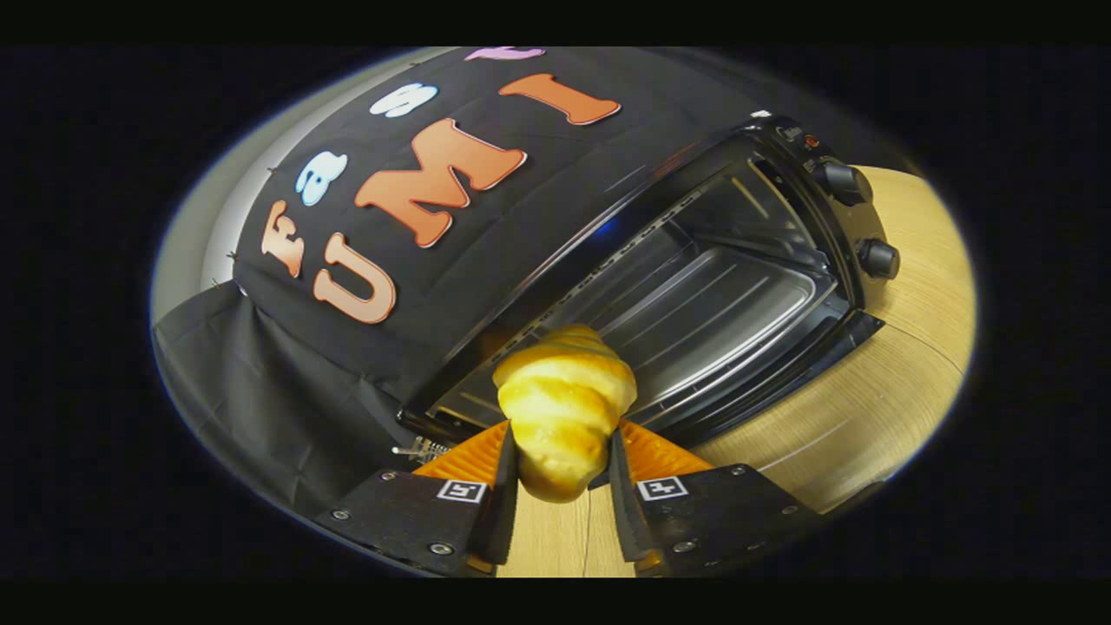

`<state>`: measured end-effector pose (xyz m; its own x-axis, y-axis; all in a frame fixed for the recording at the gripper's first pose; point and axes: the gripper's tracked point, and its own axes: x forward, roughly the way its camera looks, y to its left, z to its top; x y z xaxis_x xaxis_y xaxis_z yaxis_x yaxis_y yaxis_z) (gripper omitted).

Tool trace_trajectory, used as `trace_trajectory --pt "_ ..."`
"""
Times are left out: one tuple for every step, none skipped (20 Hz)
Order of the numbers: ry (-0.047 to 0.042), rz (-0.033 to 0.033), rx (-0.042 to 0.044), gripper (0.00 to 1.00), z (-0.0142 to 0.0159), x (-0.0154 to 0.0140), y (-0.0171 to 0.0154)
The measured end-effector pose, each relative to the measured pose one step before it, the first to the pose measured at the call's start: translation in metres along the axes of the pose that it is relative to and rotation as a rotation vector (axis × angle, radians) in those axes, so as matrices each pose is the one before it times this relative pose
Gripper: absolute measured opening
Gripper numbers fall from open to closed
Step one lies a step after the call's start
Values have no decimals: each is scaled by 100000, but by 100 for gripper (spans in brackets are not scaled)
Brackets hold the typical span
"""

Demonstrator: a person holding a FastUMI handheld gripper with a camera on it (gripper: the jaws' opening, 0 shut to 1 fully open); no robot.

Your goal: Open the toaster oven, put the food inside, and close the toaster oven door.

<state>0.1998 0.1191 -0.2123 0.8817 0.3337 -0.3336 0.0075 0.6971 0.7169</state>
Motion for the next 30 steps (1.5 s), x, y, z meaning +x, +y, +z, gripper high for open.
trace_trajectory --pt "-1094 -214 742 49 243 270 -104" --pt "-792 -373 180 48 197 278 36" --pt "-392 -561 -107 48 165 382 -101" --pt "-399 -550 -170 48 110 361 153" --pt "-281 -391 -15 49 203 418 173" --pt "-360 -314 50 53 14 297 96" --pt "-882 -818 194 55 138 244 -55" --pt "-1253 -1004 236 60 254 -13 -79" --pt "-553 -1207 376 62 -4 210 -133" --pt "-239 -691 -485 67 -140 -1 -96" --pt "-229 -513 -1066 69 -112 92 -17" --pt "-970 47 -1071 72 215 -444 148" --pt "-1317 441 -636 73 74 357 123" --pt "-1224 -247 -506 77 358 -526 132" --pt "-344 95 -934 81 -33 -409 15" --pt "412 -548 -1655 87 -301 -524 -114" --pt "358 -800 -2212 93 -312 -555 -231" --pt "653 -210 -1800 97 -439 -434 8" --pt "580 93 -965 97 -302 -725 -71" --pt "269 232 -971 98 -167 -728 111" --pt "-15 -148 -1263 97 -55 -599 -103" --pt "136 -498 -1443 98 -176 -792 -8" --pt "-165 -259 -1824 98 -125 -735 7" --pt "-118 -50 -2736 98 -263 -979 134" --pt "175 -525 -3924 99 -220 -925 -137" --pt "290 -1177 -4659 99 -452 -1054 -440" --pt "-300 -1676 -5429 99 -388 -1214 -646" --pt "-396 -1715 -5131 99 -362 -1113 -612" --pt "-80 -1925 -4915 99 -430 -954 -686" --pt "78 -2107 -4239 98 -687 -857 -723"
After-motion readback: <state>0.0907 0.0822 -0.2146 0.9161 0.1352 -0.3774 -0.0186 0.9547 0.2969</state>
